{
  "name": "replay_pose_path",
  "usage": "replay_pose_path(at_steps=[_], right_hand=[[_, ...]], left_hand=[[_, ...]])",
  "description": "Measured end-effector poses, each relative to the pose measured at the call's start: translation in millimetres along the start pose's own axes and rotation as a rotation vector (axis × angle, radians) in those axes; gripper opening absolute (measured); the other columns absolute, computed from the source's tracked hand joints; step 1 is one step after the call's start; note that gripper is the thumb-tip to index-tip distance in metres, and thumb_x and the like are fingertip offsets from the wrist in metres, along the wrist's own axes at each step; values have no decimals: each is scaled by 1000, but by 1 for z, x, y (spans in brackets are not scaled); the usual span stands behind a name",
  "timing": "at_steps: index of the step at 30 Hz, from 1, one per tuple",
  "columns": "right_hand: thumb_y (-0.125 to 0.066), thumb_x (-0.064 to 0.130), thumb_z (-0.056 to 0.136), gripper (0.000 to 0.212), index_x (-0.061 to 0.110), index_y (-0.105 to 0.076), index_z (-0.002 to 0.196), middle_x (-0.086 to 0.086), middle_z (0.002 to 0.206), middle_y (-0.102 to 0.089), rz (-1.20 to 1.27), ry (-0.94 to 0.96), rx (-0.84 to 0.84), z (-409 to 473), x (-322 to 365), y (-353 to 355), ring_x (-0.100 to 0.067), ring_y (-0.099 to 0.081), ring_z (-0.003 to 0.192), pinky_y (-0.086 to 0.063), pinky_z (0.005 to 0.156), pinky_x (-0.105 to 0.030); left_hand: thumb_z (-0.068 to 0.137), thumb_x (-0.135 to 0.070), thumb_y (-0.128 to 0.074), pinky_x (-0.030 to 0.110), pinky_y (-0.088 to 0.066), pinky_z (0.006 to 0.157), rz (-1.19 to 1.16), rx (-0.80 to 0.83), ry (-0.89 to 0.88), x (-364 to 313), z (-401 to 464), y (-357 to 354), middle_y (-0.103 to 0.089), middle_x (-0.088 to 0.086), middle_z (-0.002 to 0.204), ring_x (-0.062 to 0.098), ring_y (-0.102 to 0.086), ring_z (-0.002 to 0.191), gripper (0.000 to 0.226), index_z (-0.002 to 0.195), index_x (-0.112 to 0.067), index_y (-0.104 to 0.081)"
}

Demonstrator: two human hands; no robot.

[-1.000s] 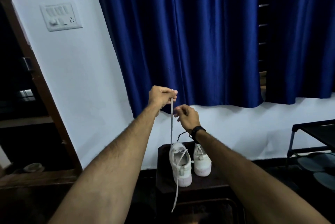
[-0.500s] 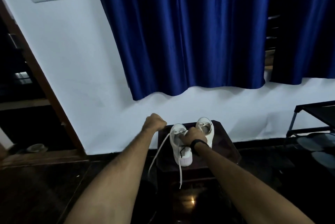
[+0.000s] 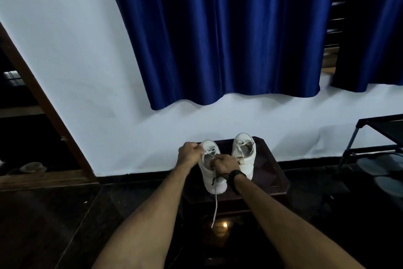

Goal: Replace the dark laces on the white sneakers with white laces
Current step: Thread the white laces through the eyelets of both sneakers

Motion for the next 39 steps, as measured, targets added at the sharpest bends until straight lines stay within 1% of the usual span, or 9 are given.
replay_pose_path(at_steps=[4, 8, 11, 17, 22, 25, 27, 30, 39], right_hand=[[-55, 27, 82, 18, 20, -71, 83, -9, 101, -71, -13, 14, 48, -2, 3, -2, -28, -61, 100, -47, 81, -32], [-55, 30, 83, 23, 21, -63, 64, -7, 90, -70, 50, -37, 47, -3, 2, 3, -28, -63, 96, -47, 78, -34], [-51, 39, 92, 32, 17, -66, 73, -7, 94, -71, 91, -8, 11, -3, 19, 24, -24, -64, 93, -42, 70, -28], [-45, 37, 100, 39, 16, -66, 76, 0, 59, -53, 79, 188, 65, -8, 121, 96, -15, -48, 51, -37, 49, -21], [-49, 30, 98, 30, 14, -71, 85, -3, 65, -50, -229, 260, 204, -17, 187, 141, -13, -39, 50, -29, 44, -21], [-64, 28, 88, 22, 10, -76, 85, -5, 72, -67, -530, 310, 125, -24, 205, 160, -15, -52, 51, -44, 48, -24], [-74, 31, 81, 22, 10, -74, 77, -3, 71, -73, -618, 370, -50, -31, 218, 175, -15, -66, 58, -57, 59, -27], [-85, 34, 68, 26, 13, -70, 66, -1, 60, -70, -442, 460, -249, -41, 231, 196, -12, -69, 57, -60, 60, -29], [-85, 22, 72, 23, 4, -72, 71, -6, 61, -71, 107, 481, -216, -41, 207, 202, -13, -68, 55, -57, 54, -24]], left_hand=[[95, -23, -54, 19, -36, 70, -79, -30, -74, -12, -5, 1, -74, 0, 94, 11, -59, 89, 30, 73, -13, -71], [94, -36, -55, 23, -36, 50, -118, 12, 67, -8, -8, 5, -59, 1, 61, 18, -51, 54, 36, 68, -16, -71], [94, -40, -54, 21, -27, 45, -133, 123, 110, -24, -10, 22, -46, 2, 57, 15, -35, 44, 41, 65, -14, -67], [97, -30, -54, 21, -22, 44, -55, 156, -86, -113, -15, 98, -42, 0, 60, 11, -28, 49, 33, 72, -13, -68], [84, -33, -74, 24, -33, 49, 229, 100, -235, -174, -20, 141, -51, -1, 58, 15, -42, 54, 23, 74, -12, -74], [70, -37, -86, 26, -52, 60, 374, -10, -344, -199, -28, 156, -66, -2, 57, 14, -63, 59, 26, 65, -15, -72], [64, -34, -90, 29, -58, 64, 339, -20, -420, -208, -36, 156, -68, 0, 54, 14, -69, 57, 28, 63, -12, -71], [64, -24, -91, 27, -56, 54, 212, 10, -479, -211, -47, 150, -69, 7, 56, 17, -70, 53, 26, 65, -7, -71], [67, -14, -89, 31, -59, 61, -215, -43, -488, -200, -54, 141, -71, 13, 61, 26, -72, 61, 19, 72, -2, -75]])
Point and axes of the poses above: each hand's wrist, its own z-axis towards the middle knuckle, its own y-axis out of the back of the hand, x = y × z, the point moved 8 cm from there along z, towards the middle knuckle
